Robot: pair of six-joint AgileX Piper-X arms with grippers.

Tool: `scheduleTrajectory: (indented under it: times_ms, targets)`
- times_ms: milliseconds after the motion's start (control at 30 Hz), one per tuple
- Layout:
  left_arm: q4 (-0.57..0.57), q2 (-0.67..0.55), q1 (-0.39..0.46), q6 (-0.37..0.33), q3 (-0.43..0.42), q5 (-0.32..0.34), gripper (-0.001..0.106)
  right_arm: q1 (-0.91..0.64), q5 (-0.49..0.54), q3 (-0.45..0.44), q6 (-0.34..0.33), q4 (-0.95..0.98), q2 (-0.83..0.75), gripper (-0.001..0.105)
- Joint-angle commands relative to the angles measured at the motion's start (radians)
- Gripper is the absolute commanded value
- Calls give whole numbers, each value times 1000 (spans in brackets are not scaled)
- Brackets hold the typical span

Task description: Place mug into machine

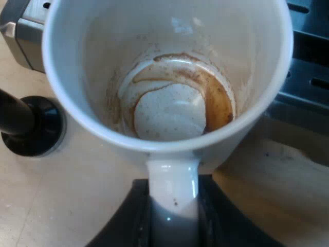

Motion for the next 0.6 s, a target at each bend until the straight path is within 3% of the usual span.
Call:
scheduleTrajectory:
  times_ms: [33, 600]
  targets:
    - [-18, 2, -1, 9, -3, -4, 71, 1, 31, -20, -6, -63, -11, 0]
    - [-18, 2, -1, 9, -3, -4, 71, 1, 81, -38, -11, -175, 43, 0]
